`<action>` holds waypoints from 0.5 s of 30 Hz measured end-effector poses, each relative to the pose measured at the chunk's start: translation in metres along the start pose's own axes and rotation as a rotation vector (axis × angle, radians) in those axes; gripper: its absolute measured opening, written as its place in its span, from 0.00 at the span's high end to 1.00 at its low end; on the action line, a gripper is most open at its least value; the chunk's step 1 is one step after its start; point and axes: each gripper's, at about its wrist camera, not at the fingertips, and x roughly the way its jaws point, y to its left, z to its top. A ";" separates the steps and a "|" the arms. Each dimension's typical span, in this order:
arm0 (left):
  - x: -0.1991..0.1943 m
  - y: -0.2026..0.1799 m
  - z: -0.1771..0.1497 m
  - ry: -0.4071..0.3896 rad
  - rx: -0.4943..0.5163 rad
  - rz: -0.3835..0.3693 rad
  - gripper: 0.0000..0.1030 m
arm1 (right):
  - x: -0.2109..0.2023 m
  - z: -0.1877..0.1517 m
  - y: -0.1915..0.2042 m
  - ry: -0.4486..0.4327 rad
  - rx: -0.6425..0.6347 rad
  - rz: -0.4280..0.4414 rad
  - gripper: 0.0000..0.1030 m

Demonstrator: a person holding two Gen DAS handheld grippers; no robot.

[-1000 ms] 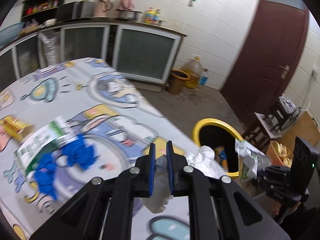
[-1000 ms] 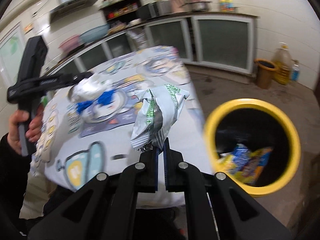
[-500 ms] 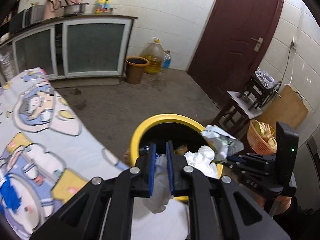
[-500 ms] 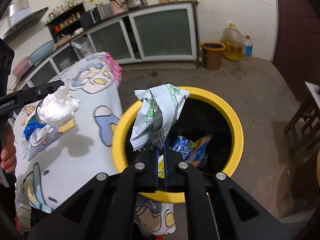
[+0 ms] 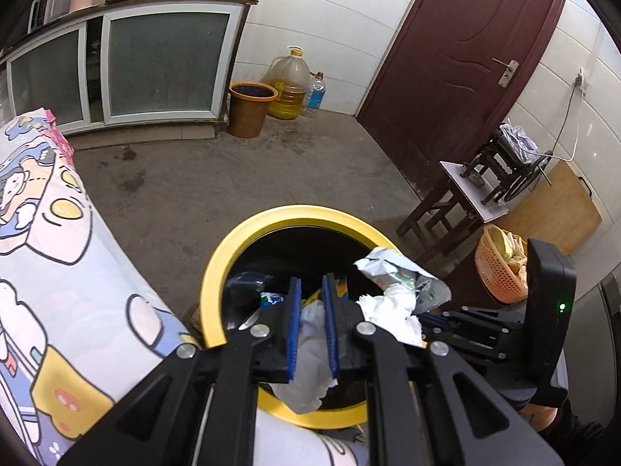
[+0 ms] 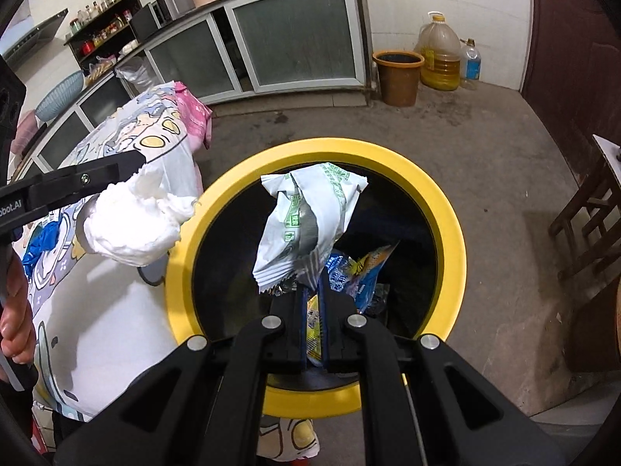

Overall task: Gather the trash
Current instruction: 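Carry wrapper and tissue over the bin and open both tools to drop them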

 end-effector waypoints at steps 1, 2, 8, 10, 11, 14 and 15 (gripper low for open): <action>0.002 -0.001 0.000 0.003 -0.002 -0.003 0.90 | -0.001 0.000 0.001 0.002 0.001 0.000 0.94; 0.004 -0.002 0.001 0.005 -0.002 -0.005 0.90 | 0.000 0.001 -0.002 0.003 0.006 -0.002 0.94; 0.006 -0.009 -0.002 -0.015 -0.008 -0.005 0.25 | 0.004 0.002 -0.011 0.033 0.028 -0.029 0.87; -0.001 -0.011 -0.005 -0.065 -0.008 0.025 0.10 | 0.005 0.001 -0.015 0.036 0.038 -0.043 0.67; -0.003 -0.012 -0.004 -0.071 -0.008 0.023 0.09 | 0.005 -0.001 -0.018 0.031 0.046 -0.045 0.47; -0.010 -0.003 -0.006 -0.072 -0.049 0.034 0.08 | 0.001 -0.004 -0.025 0.017 0.069 -0.061 0.43; -0.013 0.000 -0.006 -0.077 -0.059 0.039 0.08 | -0.001 -0.005 -0.026 0.011 0.068 -0.070 0.43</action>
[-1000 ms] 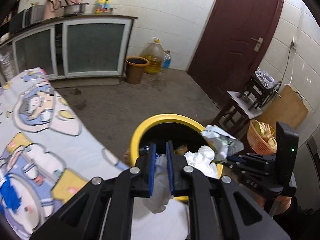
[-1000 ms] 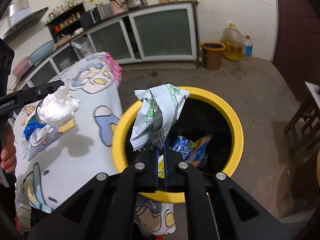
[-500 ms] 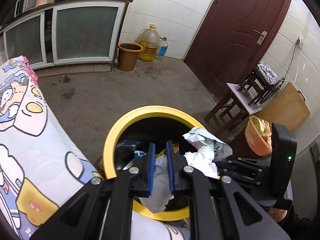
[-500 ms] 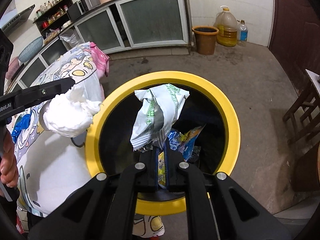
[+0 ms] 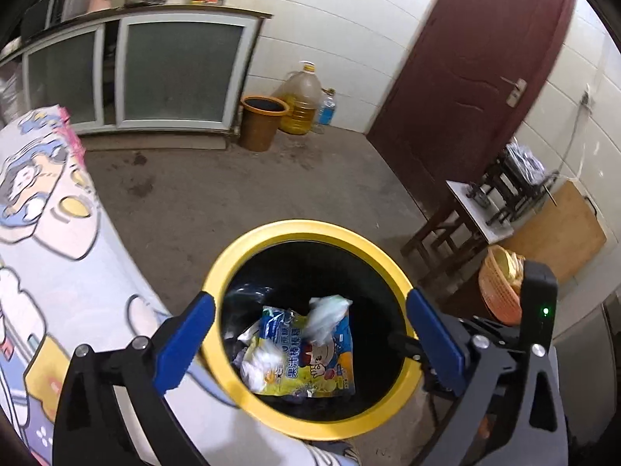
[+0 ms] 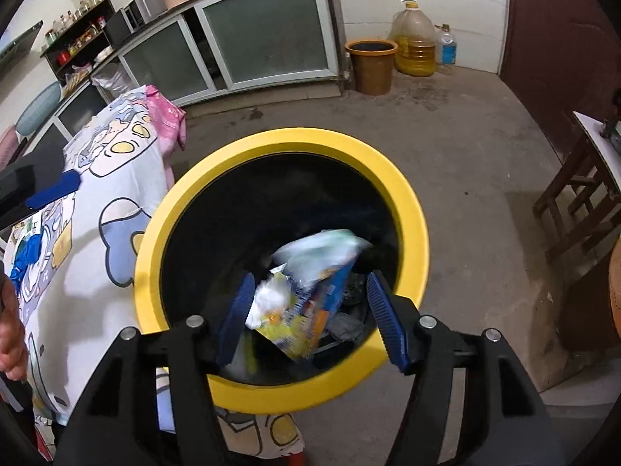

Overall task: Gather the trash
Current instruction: 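Carry wrapper and tissue over the bin and open both tools to drop them, then move both open tools back over the table to the blue gloves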

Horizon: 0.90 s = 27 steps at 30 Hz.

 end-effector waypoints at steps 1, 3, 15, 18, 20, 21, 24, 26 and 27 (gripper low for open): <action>-0.006 0.005 0.000 -0.009 -0.011 0.008 0.08 | -0.002 -0.001 0.000 -0.008 0.001 -0.008 0.43; -0.023 0.014 -0.002 -0.040 -0.020 0.029 0.08 | -0.009 -0.001 -0.001 -0.037 -0.006 -0.011 0.43; -0.188 0.106 -0.051 -0.286 -0.040 0.316 0.08 | -0.054 0.013 0.094 -0.233 -0.222 0.296 0.22; -0.223 0.131 -0.074 -0.310 -0.071 0.406 0.08 | -0.058 0.019 0.141 -0.267 -0.279 0.403 0.16; -0.243 0.149 -0.091 -0.310 -0.091 0.450 0.08 | -0.056 0.023 0.174 -0.263 -0.331 0.456 0.15; -0.254 0.160 -0.102 -0.306 -0.104 0.476 0.08 | -0.054 0.025 0.188 -0.262 -0.356 0.472 0.15; -0.272 0.181 -0.126 -0.293 -0.120 0.511 0.08 | -0.046 0.028 0.233 -0.228 -0.437 0.548 0.16; -0.280 0.196 -0.140 -0.279 -0.136 0.525 0.08 | -0.036 0.028 0.262 -0.179 -0.482 0.579 0.20; -0.283 0.203 -0.145 -0.275 -0.145 0.526 0.08 | -0.030 0.027 0.279 -0.151 -0.515 0.597 0.24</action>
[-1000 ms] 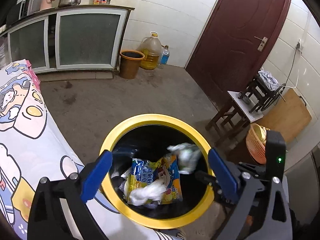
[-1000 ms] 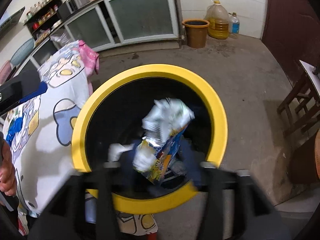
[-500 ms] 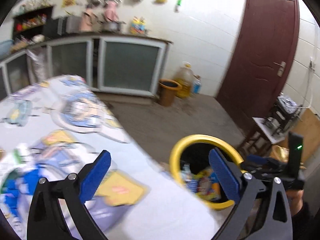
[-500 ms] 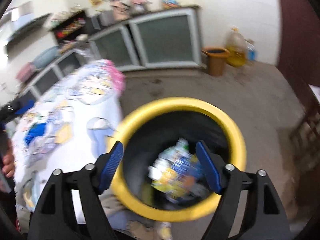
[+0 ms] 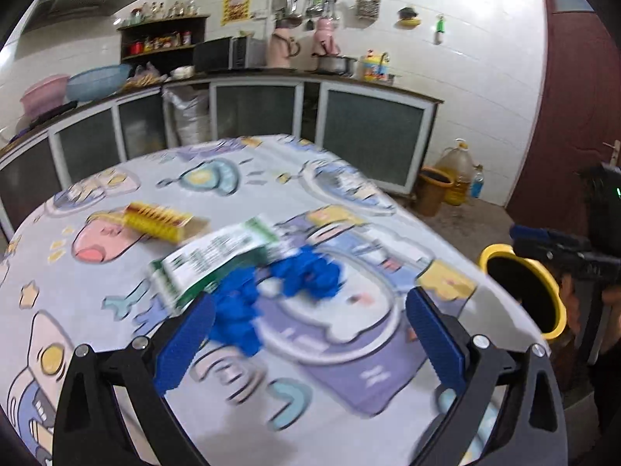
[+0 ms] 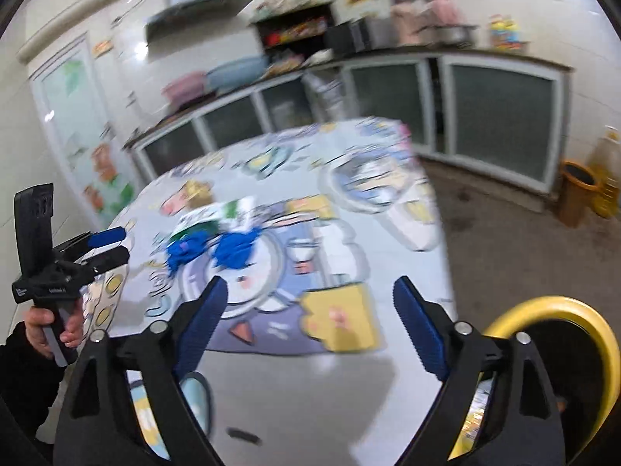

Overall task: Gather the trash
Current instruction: 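Move both open tools back over the table to the blue gloves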

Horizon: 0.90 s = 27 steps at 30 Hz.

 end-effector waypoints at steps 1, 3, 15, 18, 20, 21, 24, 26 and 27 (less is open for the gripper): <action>0.001 0.007 -0.004 0.009 -0.010 0.001 0.08 | 0.012 0.003 0.009 0.023 -0.024 0.015 0.25; 0.003 0.016 -0.011 0.024 -0.026 0.004 0.08 | 0.034 0.008 0.027 0.063 -0.075 0.016 0.29; 0.048 0.051 -0.016 0.105 -0.099 -0.035 0.08 | 0.126 0.026 0.080 0.191 -0.215 0.079 0.37; 0.061 0.059 -0.014 0.131 -0.135 -0.058 0.08 | 0.144 0.029 0.087 0.218 -0.239 0.074 0.39; 0.071 0.062 -0.015 0.152 -0.158 -0.068 0.08 | 0.155 0.031 0.088 0.232 -0.241 0.071 0.40; 0.074 0.063 -0.015 0.159 -0.164 -0.073 0.08 | 0.160 0.031 0.088 0.242 -0.239 0.072 0.40; 0.082 0.067 -0.015 0.175 -0.179 -0.100 0.08 | 0.171 0.031 0.087 0.266 -0.239 0.080 0.42; 0.087 0.068 -0.015 0.184 -0.187 -0.112 0.08 | 0.176 0.030 0.087 0.279 -0.246 0.085 0.44; 0.089 0.069 -0.015 0.187 -0.192 -0.117 0.08 | 0.179 0.030 0.088 0.282 -0.250 0.085 0.44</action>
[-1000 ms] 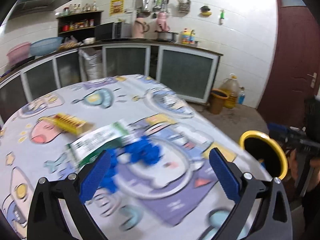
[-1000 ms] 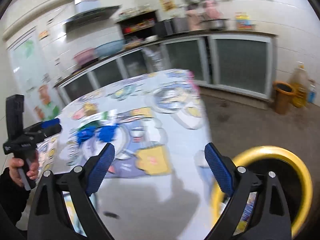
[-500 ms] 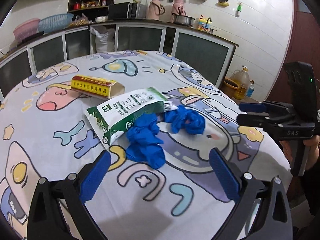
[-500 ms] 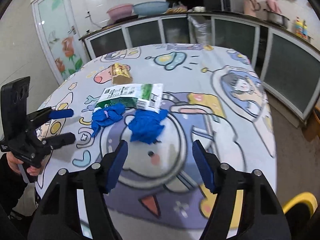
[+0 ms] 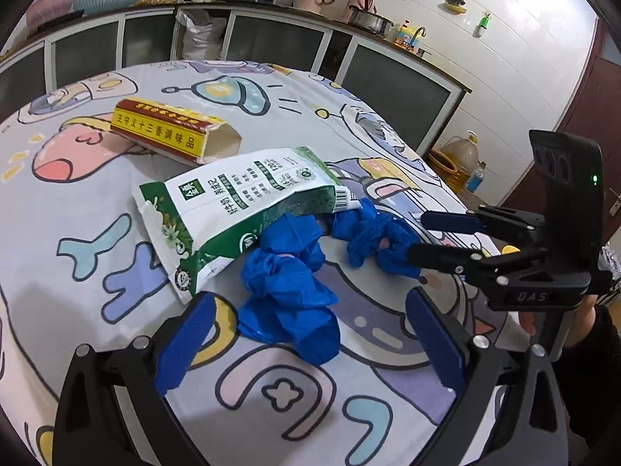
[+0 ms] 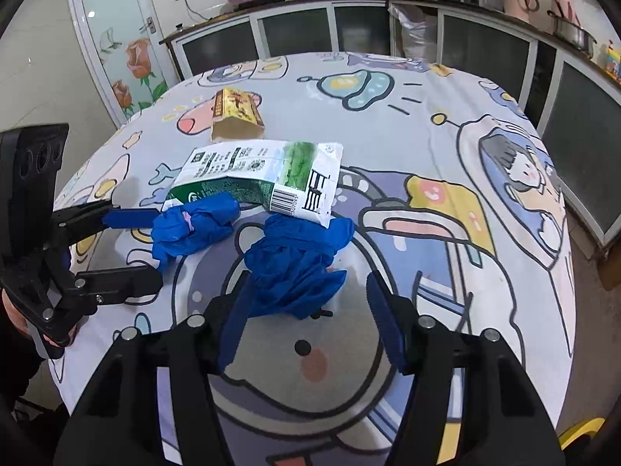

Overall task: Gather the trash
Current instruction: 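Move both open tools back over the table to the blue gloves, then grasp one blue glove with the left tool while the right tool grasps the other glove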

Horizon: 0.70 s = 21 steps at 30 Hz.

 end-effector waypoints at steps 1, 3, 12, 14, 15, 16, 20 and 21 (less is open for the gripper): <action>0.002 0.001 0.001 0.006 -0.005 -0.007 0.08 | 0.003 0.001 0.000 0.007 -0.002 0.006 0.44; 0.008 0.002 0.003 0.017 -0.008 -0.008 0.08 | 0.008 0.001 0.001 0.013 -0.003 0.013 0.45; 0.026 -0.001 0.014 0.041 0.004 0.018 0.42 | 0.022 0.006 0.003 0.043 -0.009 0.028 0.73; 0.030 0.000 0.016 0.050 0.001 0.023 0.69 | 0.021 0.007 0.006 0.039 -0.008 0.045 0.82; 0.031 0.000 0.016 0.054 0.000 0.020 0.73 | 0.019 0.006 0.007 0.033 -0.012 0.047 0.86; 0.030 0.001 0.016 0.052 -0.005 0.021 0.79 | 0.017 0.006 0.008 0.028 -0.017 0.043 0.86; 0.019 0.004 0.014 0.044 -0.028 0.007 0.84 | 0.002 0.005 0.006 0.010 0.009 0.077 0.87; 0.013 0.006 0.012 0.039 -0.031 0.005 0.84 | -0.003 0.005 0.004 0.003 0.018 0.084 0.87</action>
